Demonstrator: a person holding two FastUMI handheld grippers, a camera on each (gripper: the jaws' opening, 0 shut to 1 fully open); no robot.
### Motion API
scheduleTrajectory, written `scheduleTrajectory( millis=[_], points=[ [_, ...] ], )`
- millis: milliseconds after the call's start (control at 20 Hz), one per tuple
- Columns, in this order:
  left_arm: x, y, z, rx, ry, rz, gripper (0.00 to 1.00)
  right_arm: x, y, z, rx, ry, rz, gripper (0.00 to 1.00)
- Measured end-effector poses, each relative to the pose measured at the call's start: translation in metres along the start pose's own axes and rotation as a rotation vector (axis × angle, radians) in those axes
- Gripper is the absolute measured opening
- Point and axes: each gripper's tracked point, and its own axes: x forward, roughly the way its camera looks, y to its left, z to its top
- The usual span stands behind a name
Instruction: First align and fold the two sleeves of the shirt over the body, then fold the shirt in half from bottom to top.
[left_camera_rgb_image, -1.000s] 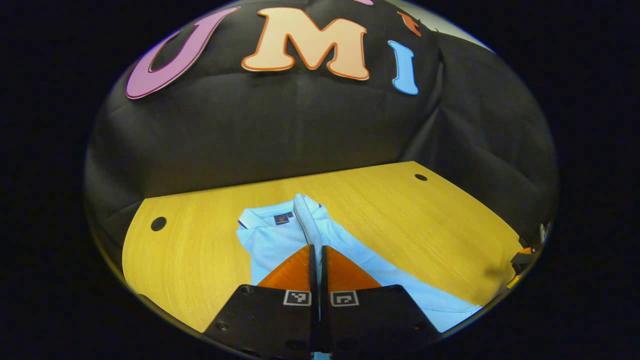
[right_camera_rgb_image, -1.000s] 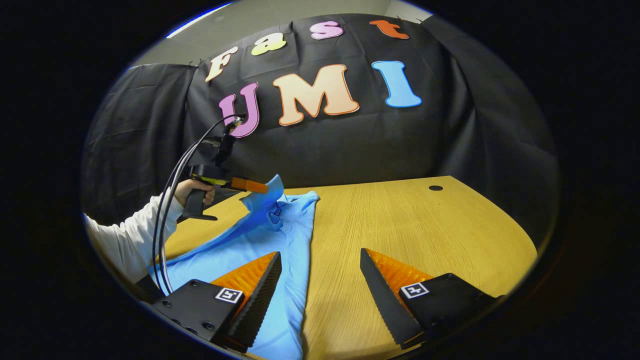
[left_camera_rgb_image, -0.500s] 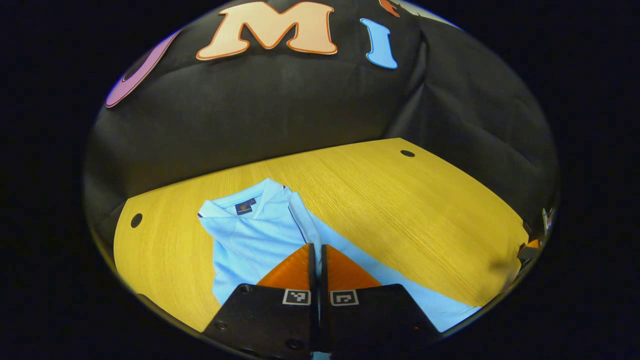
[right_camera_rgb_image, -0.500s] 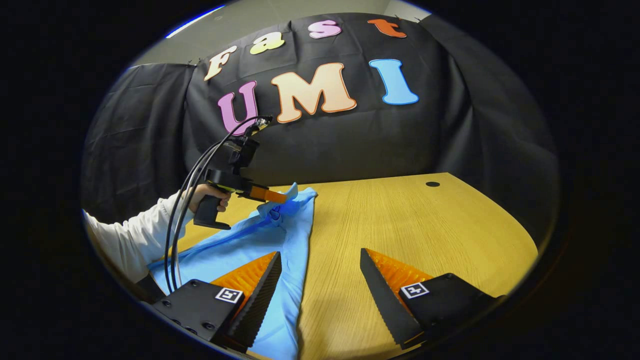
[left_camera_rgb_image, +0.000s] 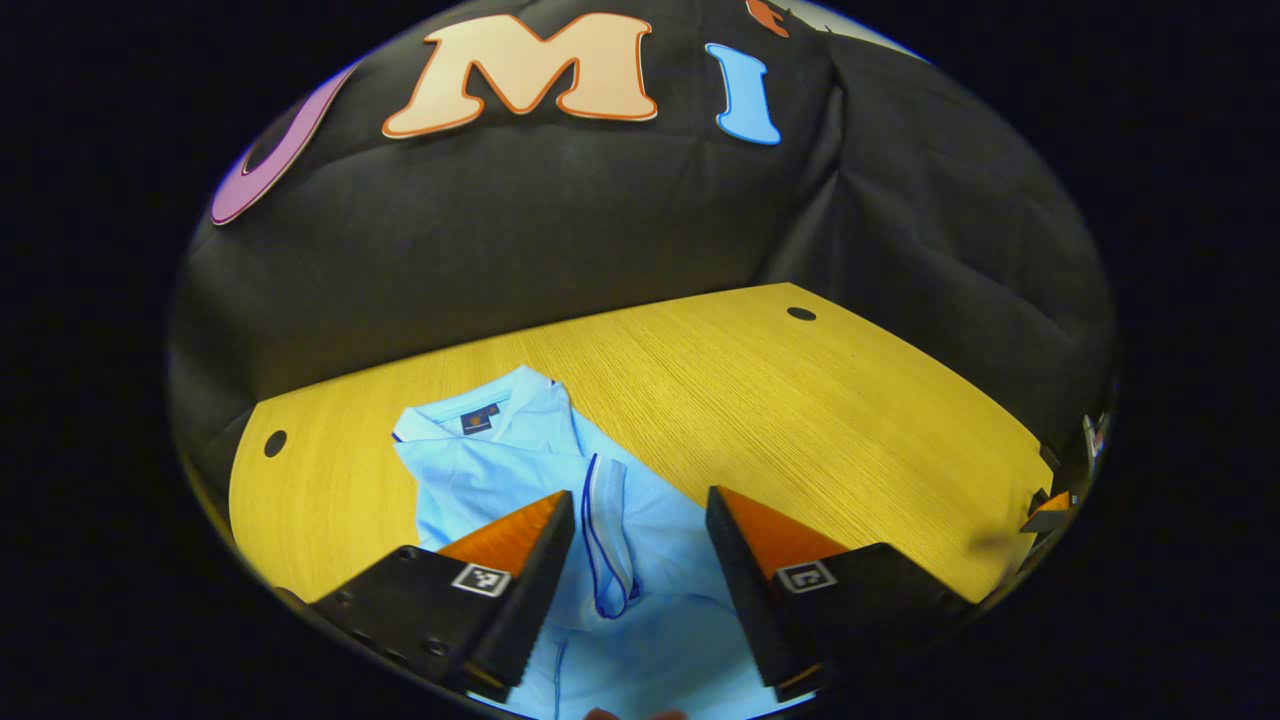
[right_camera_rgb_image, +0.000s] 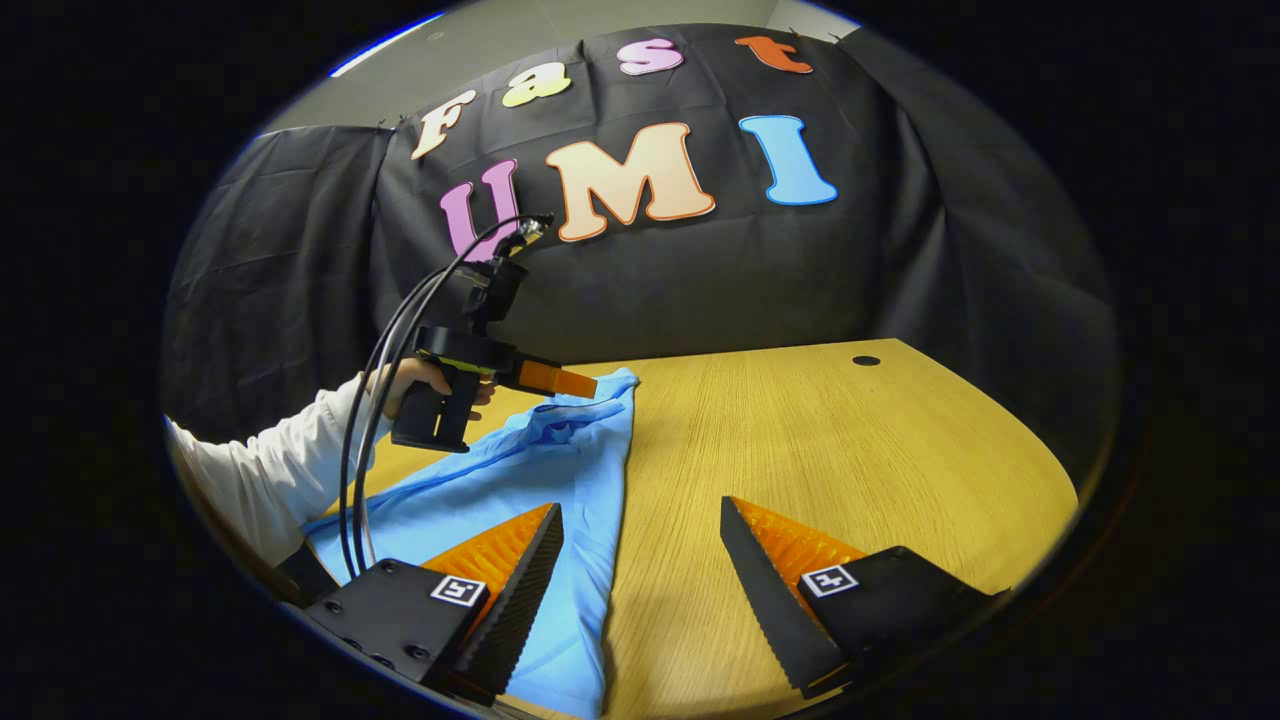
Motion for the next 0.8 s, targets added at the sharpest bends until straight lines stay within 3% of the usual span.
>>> scheduleTrajectory(
  millis=[50, 100, 400, 800],
  points=[
    [-0.011, 0.003, 0.0, -0.013, -0.017, 0.008, 0.98, -0.002, 0.004, -0.003, -0.007, 0.002, 0.005, 0.99],
    [-0.028, 0.006, -0.003, -0.022, -0.031, 0.016, 1.0, -0.005, 0.008, -0.004, -0.011, 0.003, 0.011, 0.99],
    [-0.145, 0.033, -0.045, -0.028, -0.115, 0.102, 0.98, -0.025, 0.037, -0.03, -0.024, 0.028, 0.067, 0.98],
    [-0.265, 0.031, -0.164, -0.104, -0.128, 0.17, 0.96, -0.05, 0.065, -0.069, -0.094, 0.063, 0.09, 0.98]
  ],
)
